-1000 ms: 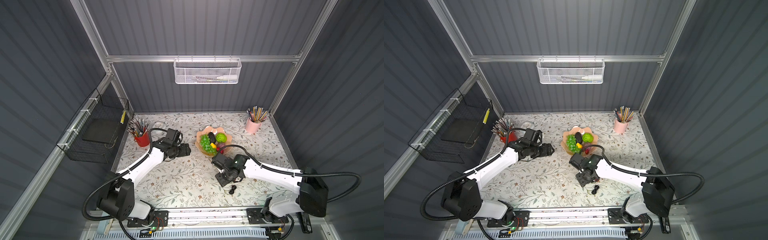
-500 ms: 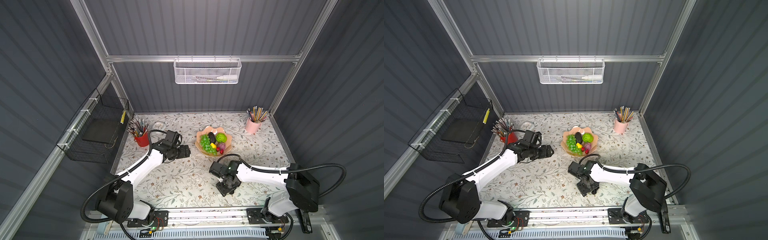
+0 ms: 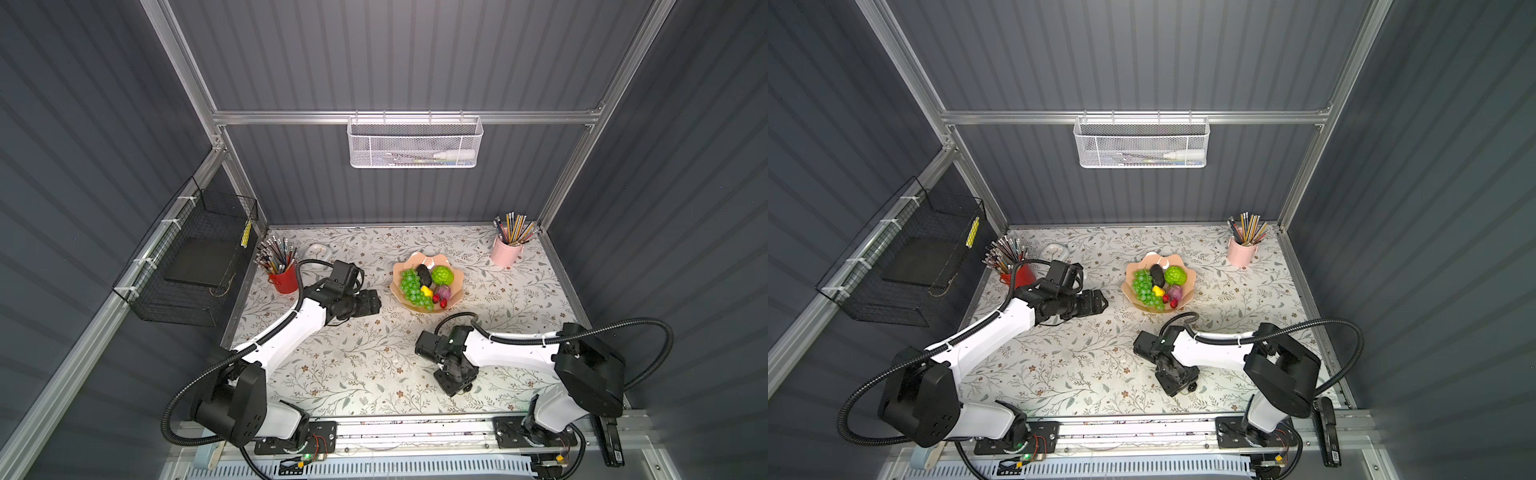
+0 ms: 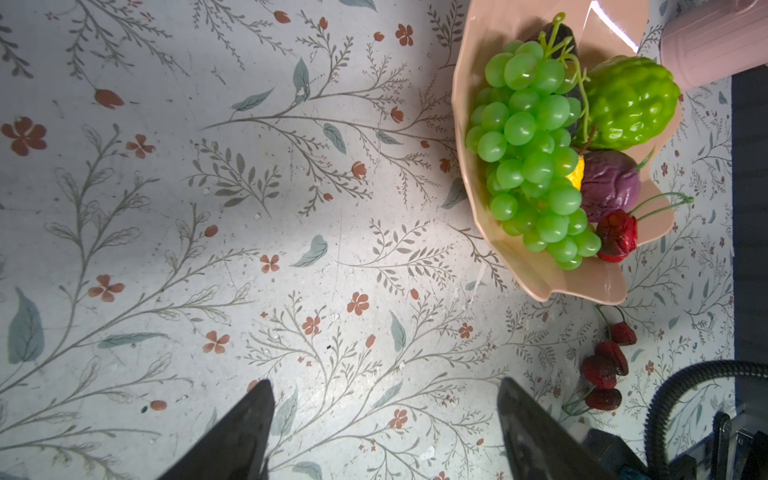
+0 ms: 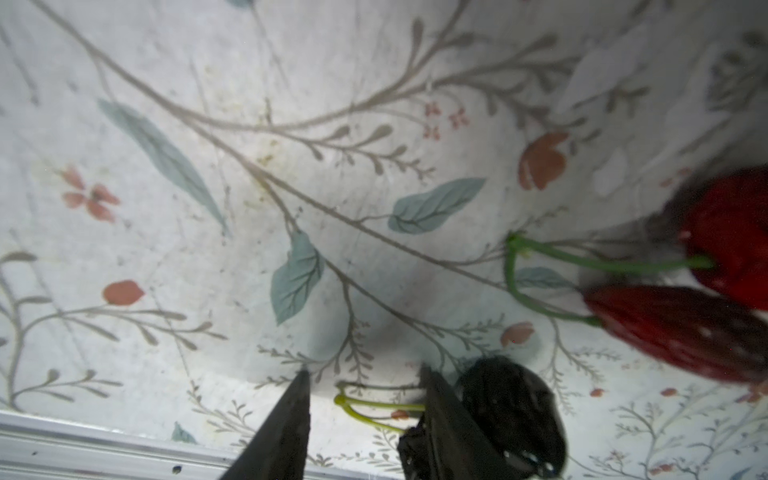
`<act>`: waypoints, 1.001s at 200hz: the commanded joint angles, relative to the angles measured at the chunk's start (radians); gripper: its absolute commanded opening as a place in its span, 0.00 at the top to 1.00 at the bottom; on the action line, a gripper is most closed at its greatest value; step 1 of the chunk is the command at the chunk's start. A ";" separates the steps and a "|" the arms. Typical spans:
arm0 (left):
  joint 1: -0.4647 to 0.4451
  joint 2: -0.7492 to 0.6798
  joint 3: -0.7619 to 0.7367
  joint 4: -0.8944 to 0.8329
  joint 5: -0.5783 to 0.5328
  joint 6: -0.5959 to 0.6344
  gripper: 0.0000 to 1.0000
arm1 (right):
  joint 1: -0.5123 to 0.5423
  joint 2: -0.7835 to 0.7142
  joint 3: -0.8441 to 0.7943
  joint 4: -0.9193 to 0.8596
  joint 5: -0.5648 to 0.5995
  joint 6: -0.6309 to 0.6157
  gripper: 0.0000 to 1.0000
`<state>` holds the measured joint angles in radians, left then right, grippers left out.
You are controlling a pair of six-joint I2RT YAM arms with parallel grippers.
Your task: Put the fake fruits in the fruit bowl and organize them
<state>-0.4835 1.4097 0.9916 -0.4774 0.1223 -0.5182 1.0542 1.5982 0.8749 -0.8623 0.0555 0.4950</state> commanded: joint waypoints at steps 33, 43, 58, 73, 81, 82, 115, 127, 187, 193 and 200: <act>0.000 -0.008 -0.011 -0.004 -0.006 -0.013 0.16 | 0.007 0.016 0.008 -0.032 0.070 0.023 0.70; 0.000 -0.009 -0.012 -0.003 -0.006 -0.013 0.15 | 0.009 0.005 0.013 -0.028 0.063 0.023 0.68; 0.001 -0.009 -0.013 -0.004 -0.006 -0.013 0.15 | 0.008 -0.020 0.020 -0.032 0.049 0.025 0.67; 0.000 -0.009 -0.013 -0.003 -0.007 -0.013 0.15 | 0.009 -0.037 0.029 -0.055 0.053 0.019 0.65; -0.001 -0.009 -0.014 0.000 -0.006 -0.012 0.15 | 0.009 -0.048 0.035 -0.071 0.061 0.019 0.64; 0.000 -0.008 -0.014 -0.001 -0.006 -0.012 0.15 | 0.008 -0.051 0.035 -0.072 0.061 0.018 0.64; 0.000 -0.006 -0.014 0.007 0.002 -0.015 0.15 | 0.017 -0.101 0.041 -0.116 0.063 0.041 0.59; 0.000 -0.006 -0.017 0.009 0.002 -0.014 0.15 | 0.025 -0.105 0.037 -0.134 0.066 0.051 0.57; 0.000 -0.004 -0.024 0.018 0.016 -0.018 0.15 | 0.065 -0.057 0.013 -0.073 0.023 0.063 0.55; 0.000 -0.007 -0.023 0.016 0.014 -0.017 0.15 | 0.065 -0.046 0.012 -0.080 0.029 0.071 0.55; 0.000 -0.012 -0.024 0.014 0.012 -0.016 0.15 | 0.066 -0.039 0.005 -0.086 0.033 0.076 0.55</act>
<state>-0.4839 1.4097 0.9859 -0.4625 0.1242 -0.5270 1.1084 1.5257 0.8932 -0.9337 0.0902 0.5434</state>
